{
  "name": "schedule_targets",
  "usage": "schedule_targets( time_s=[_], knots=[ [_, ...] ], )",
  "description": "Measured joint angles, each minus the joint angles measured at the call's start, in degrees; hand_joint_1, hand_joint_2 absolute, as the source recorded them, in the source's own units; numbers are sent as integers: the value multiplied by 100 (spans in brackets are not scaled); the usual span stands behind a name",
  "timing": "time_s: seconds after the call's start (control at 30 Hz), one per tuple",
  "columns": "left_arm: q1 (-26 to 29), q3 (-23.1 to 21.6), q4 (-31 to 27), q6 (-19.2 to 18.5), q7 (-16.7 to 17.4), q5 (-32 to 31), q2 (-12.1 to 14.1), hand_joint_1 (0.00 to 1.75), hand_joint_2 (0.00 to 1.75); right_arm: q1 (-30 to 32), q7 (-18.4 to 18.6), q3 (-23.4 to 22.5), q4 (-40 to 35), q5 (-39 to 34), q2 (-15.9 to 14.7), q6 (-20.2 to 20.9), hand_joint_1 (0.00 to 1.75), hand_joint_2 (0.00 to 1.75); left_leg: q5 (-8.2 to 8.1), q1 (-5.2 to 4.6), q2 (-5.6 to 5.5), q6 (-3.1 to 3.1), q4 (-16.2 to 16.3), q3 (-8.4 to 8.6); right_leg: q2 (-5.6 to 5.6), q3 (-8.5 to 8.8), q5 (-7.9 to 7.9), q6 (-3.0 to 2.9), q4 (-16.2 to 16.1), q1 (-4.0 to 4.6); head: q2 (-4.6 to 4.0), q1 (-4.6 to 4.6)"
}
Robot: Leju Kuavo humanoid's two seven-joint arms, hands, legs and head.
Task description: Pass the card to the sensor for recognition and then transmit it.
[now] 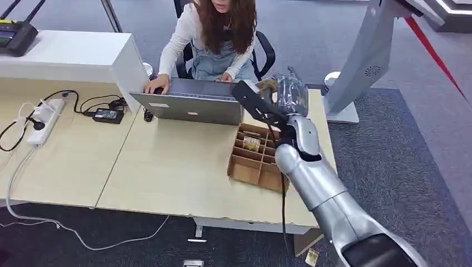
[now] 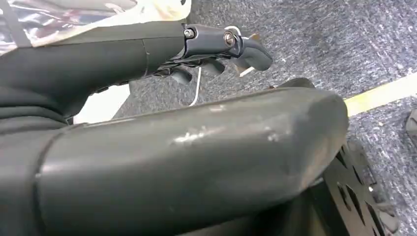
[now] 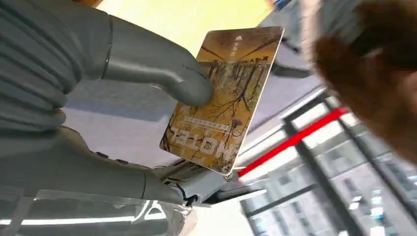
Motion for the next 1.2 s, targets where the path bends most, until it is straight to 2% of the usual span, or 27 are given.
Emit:
schedule_targets(
  time_s=[0.07,0.2,0.33,0.43,0.53,0.6,0.9,1.03,1.2],
  knots=[
    [0,0,0,11,46,7,2,0,0,206,70,-185,-268,-72,-275,26,175,175,-1,-1,-1,1,4,-1,0,0,1,1,-1,-2,0,2],
    [0,2,2,37,105,15,4,0,0,649,-99,-620,-725,-321,-707,30,175,175,-2,-1,1,3,4,-3,0,-1,1,2,-2,-2,0,2],
    [0,2,2,46,129,17,4,0,0,859,-159,-936,-1047,-446,-926,-27,175,175,-2,2,2,2,4,0,1,-2,1,2,-1,-1,0,2],
    [2,2,2,66,188,33,4,0,0,1033,-473,-1180,-1215,-888,-1047,-261,175,175,0,7,-2,1,3,-2,0,-2,1,1,-1,3,0,2],
    [2,4,2,101,243,35,4,0,0,1283,-1024,-1528,-1296,-1579,-1108,-569,175,175,-1,7,-2,1,2,-3,0,0,1,1,-1,6,0,2],
    [2,4,2,127,271,37,4,0,0,1441,-1192,-1739,-1335,-1828,-1138,-631,175,175,-1,6,-2,1,2,-5,0,0,1,2,-1,5,0,2],
    [3,7,2,179,286,39,4,0,0,1801,-1649,-2181,-1514,-2400,-1138,-704,175,175,-1,5,-3,1,2,-7,0,-1,1,2,-1,4,0,2],
    [4,11,2,179,315,92,4,0,0,1924,-1729,-2172,-1665,-2137,-1125,-726,175,175,-1,6,-3,1,2,-8,0,-1,1,2,-1,5,0,2],
    [8,31,2,179,334,129,4,0,0,2120,-1574,-2091,-1864,-1407,-1049,-888,175,175,-1,6,-3,1,1,-8,0,-1,1,1,0,5,0,2]
  ],
)
